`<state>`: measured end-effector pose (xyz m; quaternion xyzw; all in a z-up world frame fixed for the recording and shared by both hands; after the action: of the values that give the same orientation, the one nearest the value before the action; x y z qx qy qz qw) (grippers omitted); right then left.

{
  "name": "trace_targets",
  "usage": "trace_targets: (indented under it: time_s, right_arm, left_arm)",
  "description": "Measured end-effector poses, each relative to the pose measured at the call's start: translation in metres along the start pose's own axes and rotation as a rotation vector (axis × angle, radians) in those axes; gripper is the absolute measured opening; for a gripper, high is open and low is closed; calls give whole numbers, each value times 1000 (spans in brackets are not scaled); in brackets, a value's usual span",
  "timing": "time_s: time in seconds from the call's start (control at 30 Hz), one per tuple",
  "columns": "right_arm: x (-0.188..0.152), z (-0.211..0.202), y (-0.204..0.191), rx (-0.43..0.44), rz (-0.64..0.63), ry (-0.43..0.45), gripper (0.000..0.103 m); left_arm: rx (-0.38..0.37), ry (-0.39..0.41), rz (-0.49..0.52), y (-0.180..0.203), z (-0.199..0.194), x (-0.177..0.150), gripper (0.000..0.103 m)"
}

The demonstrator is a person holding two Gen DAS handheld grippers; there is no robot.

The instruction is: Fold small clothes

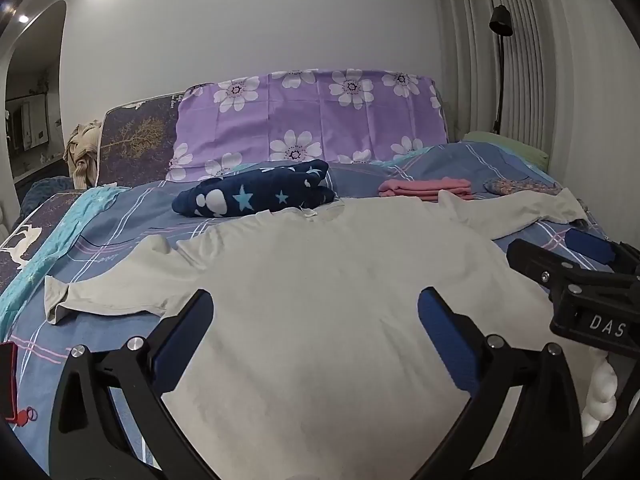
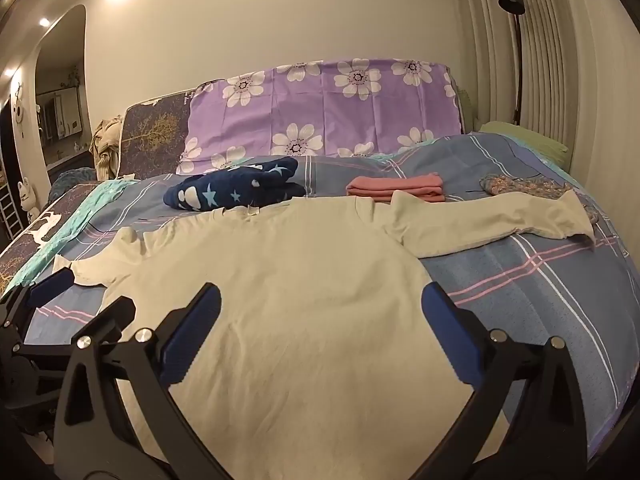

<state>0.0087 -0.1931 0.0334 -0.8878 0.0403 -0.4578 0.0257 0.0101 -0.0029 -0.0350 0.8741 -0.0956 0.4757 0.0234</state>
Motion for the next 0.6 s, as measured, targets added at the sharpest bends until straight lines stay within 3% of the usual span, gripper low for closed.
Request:
trace_targets:
  time_s: [0.6]
  right_arm:
    - [3, 5, -5, -7, 2, -37, 101]
  left_arm:
    - [-23, -73, 23, 3, 12, -7, 102]
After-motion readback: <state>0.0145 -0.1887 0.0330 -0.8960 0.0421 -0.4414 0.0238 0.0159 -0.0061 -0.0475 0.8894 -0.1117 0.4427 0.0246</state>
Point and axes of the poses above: each gripper's, at about its wrist camera, not at the fingertips, and z roughly the way its jaws point, y to its right, x to its top, the point moved 3 cm from there along z, roughly the way its jaws point, and after that the axes turned 6 degrees about -y, right-handed, at the moved point
